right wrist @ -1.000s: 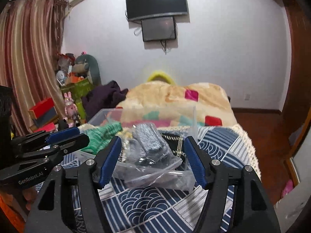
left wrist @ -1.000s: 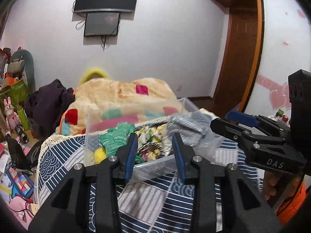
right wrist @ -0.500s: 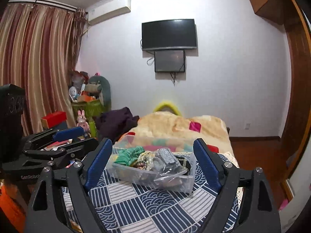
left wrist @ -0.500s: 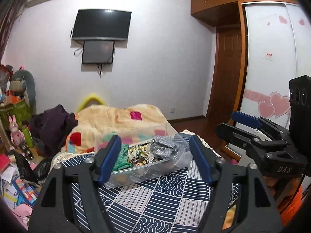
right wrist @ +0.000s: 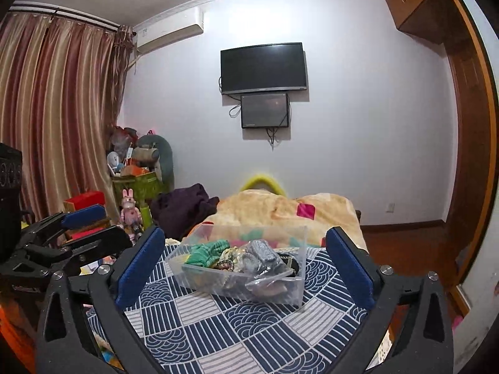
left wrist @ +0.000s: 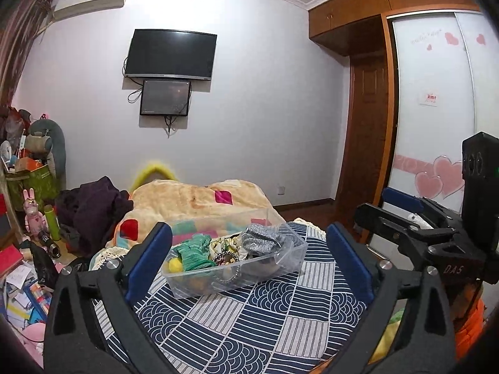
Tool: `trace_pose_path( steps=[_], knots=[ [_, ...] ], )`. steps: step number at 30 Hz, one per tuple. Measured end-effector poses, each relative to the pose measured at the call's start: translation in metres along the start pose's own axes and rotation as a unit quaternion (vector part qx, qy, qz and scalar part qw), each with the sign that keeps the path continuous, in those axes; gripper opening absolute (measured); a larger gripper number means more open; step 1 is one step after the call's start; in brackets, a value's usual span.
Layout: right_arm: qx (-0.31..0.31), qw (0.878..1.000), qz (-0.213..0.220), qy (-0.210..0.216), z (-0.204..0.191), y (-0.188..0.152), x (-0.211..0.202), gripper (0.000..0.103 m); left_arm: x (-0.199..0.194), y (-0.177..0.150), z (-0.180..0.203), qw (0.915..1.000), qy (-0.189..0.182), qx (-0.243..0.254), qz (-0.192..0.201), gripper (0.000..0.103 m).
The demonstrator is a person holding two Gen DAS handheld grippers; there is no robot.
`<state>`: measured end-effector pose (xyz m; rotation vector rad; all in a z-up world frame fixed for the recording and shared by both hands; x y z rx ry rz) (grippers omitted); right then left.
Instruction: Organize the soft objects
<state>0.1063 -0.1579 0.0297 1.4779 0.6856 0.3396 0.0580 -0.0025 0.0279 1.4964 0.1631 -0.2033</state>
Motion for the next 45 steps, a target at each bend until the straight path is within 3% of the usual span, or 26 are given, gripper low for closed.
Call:
trace_pose_path(
  steps=[45],
  knots=[
    [0.015,1.000,-0.010,0.006,0.0052,-0.0043,-0.0015,0.103,0.0044,-0.0067,-0.0044,0.9999,0.003,0.000,-0.011,0.102]
  ],
)
Point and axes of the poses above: each gripper's, at about its wrist camera, not at the fingertips, and x roughly the way its jaws point, z to its right, y to its top, the point moved 3 cm from there along x, roughly the way its jaws point, and after that the axes turned 5 degrees about y, right-handed, at the moved point
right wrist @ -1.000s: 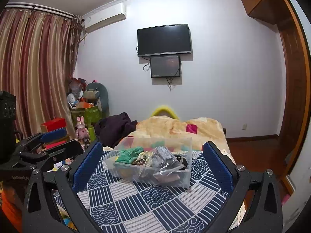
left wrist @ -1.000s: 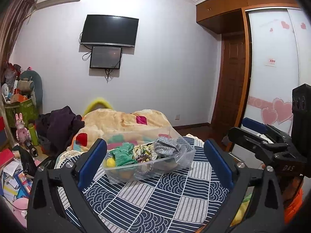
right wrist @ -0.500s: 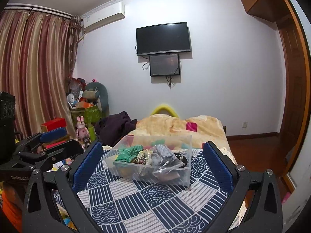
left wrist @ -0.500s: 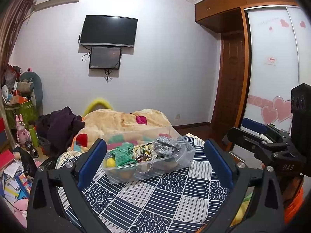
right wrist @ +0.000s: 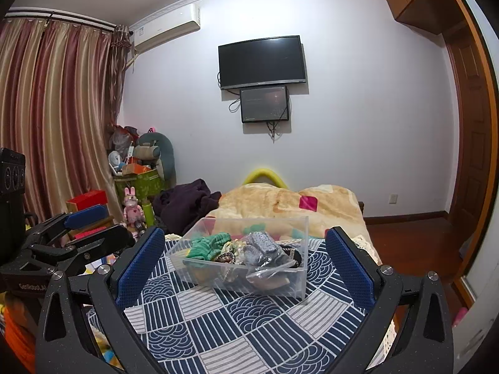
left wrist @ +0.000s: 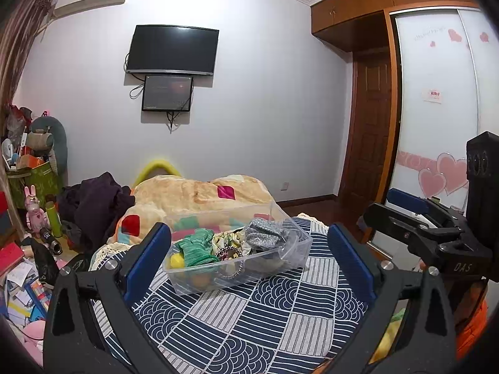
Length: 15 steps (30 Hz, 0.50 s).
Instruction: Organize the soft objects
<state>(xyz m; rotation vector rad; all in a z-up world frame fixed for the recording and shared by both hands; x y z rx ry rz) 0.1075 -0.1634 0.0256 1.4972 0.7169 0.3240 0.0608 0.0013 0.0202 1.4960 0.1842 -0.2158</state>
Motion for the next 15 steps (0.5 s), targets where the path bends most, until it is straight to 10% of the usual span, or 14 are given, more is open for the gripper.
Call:
trace_pose_path(
  steps=[15],
  knots=[
    [0.004,1.000,-0.002,0.001,-0.0010,-0.0003,-0.0008,0.103,-0.0004,-0.0013,0.0004,0.9999,-0.011,0.001,-0.003,0.102]
  ],
)
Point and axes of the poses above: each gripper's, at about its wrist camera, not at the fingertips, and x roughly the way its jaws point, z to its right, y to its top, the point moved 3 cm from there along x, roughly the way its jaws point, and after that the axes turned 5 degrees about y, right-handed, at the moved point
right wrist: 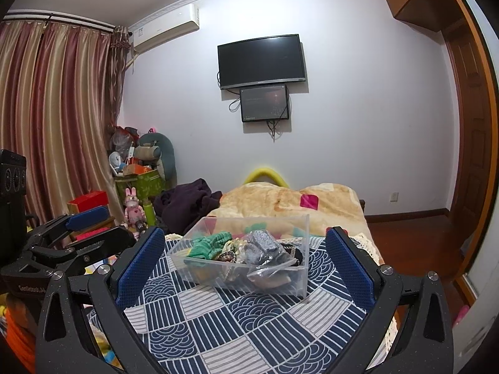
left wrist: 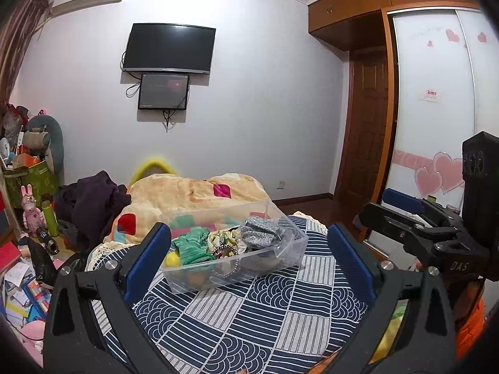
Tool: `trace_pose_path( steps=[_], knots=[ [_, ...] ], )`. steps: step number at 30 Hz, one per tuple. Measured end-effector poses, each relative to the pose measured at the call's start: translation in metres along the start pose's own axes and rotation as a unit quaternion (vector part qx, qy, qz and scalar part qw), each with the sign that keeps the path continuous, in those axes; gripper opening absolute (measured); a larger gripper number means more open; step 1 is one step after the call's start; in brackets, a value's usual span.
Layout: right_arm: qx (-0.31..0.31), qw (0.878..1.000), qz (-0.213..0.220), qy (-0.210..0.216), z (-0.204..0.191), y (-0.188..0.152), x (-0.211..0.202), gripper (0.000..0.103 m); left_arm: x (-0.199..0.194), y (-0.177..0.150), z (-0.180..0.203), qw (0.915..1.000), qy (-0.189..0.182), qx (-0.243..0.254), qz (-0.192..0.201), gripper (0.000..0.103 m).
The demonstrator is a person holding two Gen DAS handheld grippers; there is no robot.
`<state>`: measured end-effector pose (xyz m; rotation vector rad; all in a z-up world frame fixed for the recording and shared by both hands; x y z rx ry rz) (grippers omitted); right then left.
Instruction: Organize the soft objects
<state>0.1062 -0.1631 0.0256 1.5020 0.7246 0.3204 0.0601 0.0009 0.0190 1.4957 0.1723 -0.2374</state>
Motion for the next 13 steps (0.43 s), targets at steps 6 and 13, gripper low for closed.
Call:
trace_pose_path(
  steps=[6,13],
  knots=[
    [0.001,1.000,-0.003,0.003,-0.0018,-0.0007,0.0001,0.103,0.0006,-0.0007,0.0019,1.0000,0.000,0.004,-0.001,0.102],
    [0.004,1.000,-0.011,0.006,-0.0020,-0.0034,0.0039,0.103,0.0009,-0.0024,0.0029,1.0000,0.002,0.005,-0.002,0.102]
  ],
)
Point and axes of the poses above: each gripper's, at about its wrist camera, not at the fingertips, and x roughly the way its jaws point, z to its right, y to its top, the point moved 3 cm from there along x, roughly the way its jaws point, and after that the axes turned 5 degrees about y, right-handed, at the moved point
